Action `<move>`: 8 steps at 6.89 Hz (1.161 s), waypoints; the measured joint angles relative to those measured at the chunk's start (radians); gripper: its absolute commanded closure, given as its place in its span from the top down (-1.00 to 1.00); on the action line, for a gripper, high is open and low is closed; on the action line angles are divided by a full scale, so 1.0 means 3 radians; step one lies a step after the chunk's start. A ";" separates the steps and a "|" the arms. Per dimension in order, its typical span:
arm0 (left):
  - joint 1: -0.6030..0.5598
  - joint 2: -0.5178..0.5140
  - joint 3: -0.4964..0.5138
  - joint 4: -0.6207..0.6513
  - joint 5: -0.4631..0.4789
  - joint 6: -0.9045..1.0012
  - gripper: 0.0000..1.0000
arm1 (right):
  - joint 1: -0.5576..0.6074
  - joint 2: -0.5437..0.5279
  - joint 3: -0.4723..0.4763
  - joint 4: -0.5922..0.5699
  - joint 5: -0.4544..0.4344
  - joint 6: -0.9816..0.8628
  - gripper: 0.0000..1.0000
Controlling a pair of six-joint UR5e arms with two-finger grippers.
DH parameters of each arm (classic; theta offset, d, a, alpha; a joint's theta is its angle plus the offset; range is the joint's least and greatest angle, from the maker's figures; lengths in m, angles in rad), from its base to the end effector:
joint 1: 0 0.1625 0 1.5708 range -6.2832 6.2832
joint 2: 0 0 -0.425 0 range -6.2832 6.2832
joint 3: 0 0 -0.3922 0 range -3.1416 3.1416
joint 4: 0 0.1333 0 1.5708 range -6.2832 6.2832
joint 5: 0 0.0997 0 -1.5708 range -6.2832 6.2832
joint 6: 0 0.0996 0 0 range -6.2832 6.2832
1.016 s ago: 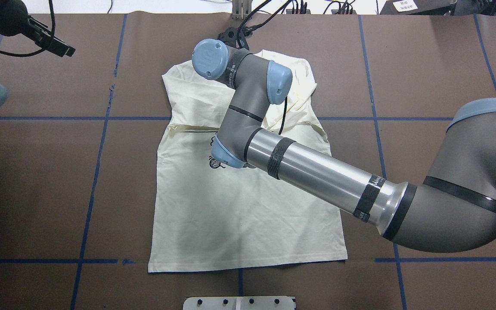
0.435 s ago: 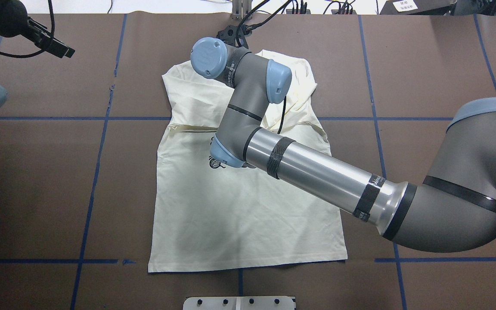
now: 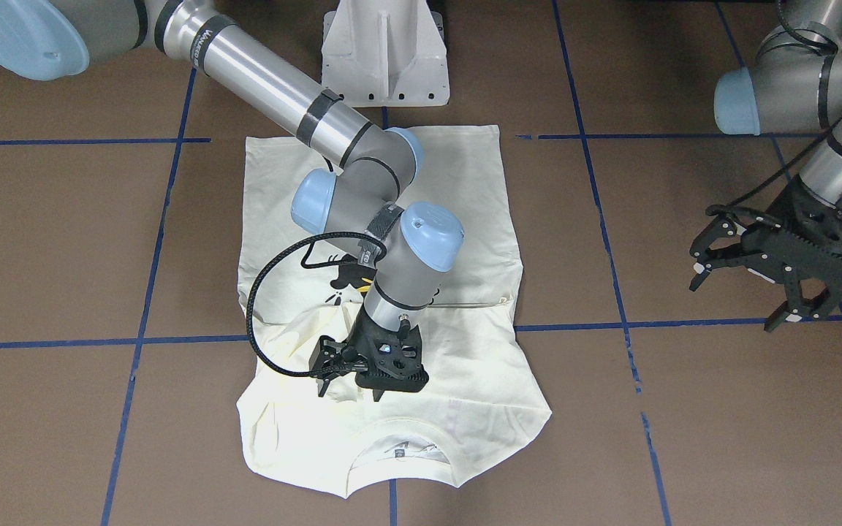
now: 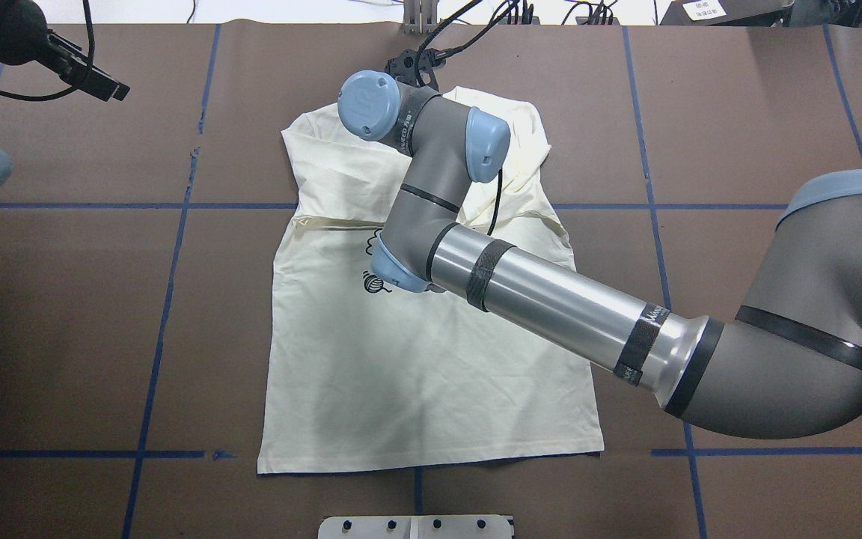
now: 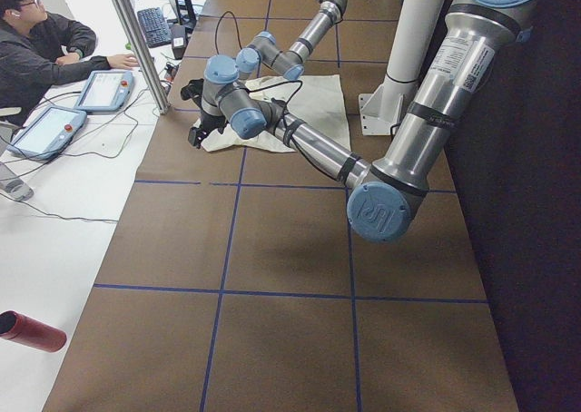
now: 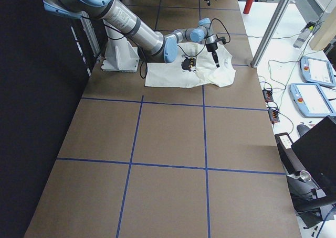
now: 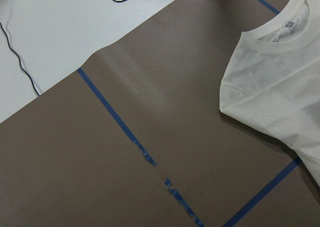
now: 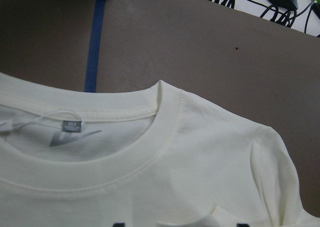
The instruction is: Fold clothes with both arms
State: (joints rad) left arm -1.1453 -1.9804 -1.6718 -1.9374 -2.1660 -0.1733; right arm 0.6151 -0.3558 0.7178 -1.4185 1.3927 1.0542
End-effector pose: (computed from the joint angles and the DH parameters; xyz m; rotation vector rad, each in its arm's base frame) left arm 0.1930 -0.6136 0.3367 0.6539 0.7885 0.4908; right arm -0.6481 -0.6427 0.2079 0.4223 -0.3399 0.1419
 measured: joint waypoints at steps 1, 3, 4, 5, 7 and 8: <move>0.0000 0.0000 -0.0003 0.0000 0.0000 0.0000 1.00 | -0.0001 -0.0002 -0.0020 -0.0002 -0.0006 -0.0010 -0.30; 0.0001 0.0000 -0.0004 0.0000 0.0000 0.0000 1.00 | -0.0001 0.0000 -0.0028 -0.0004 -0.0009 -0.0033 -1.00; 0.0003 0.0000 -0.0004 0.0000 0.0000 0.0000 1.00 | -0.0001 0.0002 -0.0019 -0.0005 -0.0009 -0.0081 -1.00; 0.0003 0.0000 -0.0002 -0.0001 0.0000 0.0000 1.00 | 0.0002 0.0004 0.0009 -0.0006 -0.0010 -0.0142 -1.00; 0.0003 0.0000 -0.0004 -0.0004 0.0000 -0.0001 1.00 | 0.0020 -0.0023 0.0141 -0.0012 -0.0009 -0.0220 -1.00; 0.0003 0.0000 -0.0007 -0.0003 0.0000 -0.0011 1.00 | 0.0034 -0.0140 0.0346 -0.0044 -0.0004 -0.0278 -1.00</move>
State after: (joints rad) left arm -1.1444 -1.9804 -1.6739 -1.9382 -2.1660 -0.1767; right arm 0.6253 -0.3978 0.8216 -1.4317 1.3916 0.9708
